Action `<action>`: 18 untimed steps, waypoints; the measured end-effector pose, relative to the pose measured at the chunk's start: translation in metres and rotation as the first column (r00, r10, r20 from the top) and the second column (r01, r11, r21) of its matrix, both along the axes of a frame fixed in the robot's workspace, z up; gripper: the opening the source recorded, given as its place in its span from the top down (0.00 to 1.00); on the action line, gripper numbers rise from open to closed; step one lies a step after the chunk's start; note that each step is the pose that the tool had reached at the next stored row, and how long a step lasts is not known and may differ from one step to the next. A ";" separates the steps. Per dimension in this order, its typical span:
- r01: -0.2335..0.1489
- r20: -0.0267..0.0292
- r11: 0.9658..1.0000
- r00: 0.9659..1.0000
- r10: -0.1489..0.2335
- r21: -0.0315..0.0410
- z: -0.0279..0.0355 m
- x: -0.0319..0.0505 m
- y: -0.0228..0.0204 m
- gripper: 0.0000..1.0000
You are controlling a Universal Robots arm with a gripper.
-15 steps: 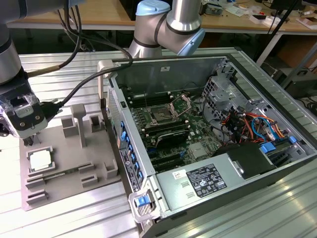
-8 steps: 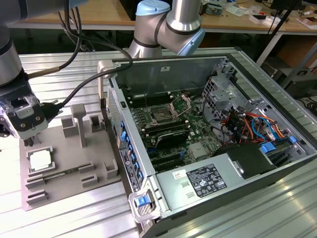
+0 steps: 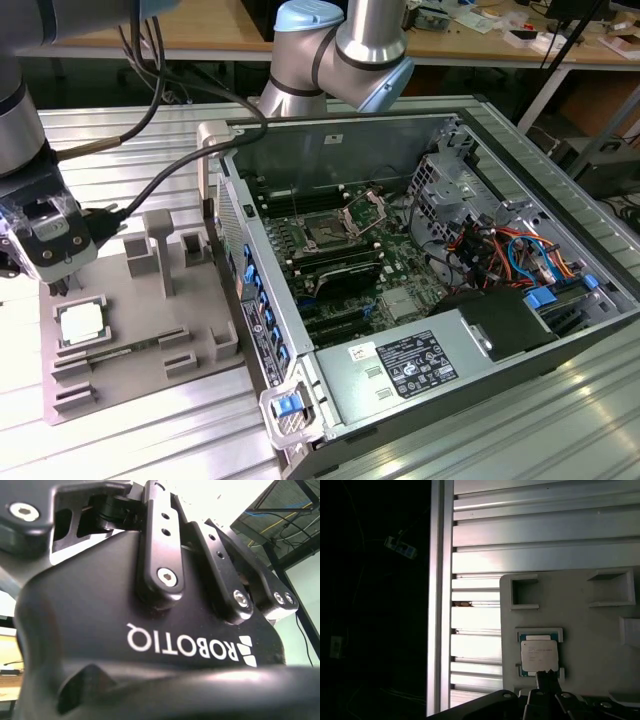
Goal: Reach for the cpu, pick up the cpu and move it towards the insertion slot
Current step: 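Reach for the cpu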
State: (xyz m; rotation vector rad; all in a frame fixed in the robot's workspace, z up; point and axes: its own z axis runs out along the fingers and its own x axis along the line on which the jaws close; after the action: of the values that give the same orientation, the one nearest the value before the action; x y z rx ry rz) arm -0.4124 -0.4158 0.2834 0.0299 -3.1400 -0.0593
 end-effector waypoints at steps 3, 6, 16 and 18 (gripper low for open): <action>0.000 0.000 1.000 1.000 0.000 0.000 -0.0007 0.0000 0.0000 0.89; 0.000 0.000 1.000 1.000 0.000 0.000 -0.0014 0.0000 0.0000 0.89; 0.000 0.000 1.000 1.000 0.000 0.000 -0.0041 0.0000 0.0000 0.89; 0.000 0.000 1.000 1.000 0.000 0.000 -0.0047 0.0000 -0.0001 0.89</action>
State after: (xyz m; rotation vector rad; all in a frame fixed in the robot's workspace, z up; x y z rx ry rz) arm -0.4124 -0.4159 0.2787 0.0300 -3.1400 -0.0593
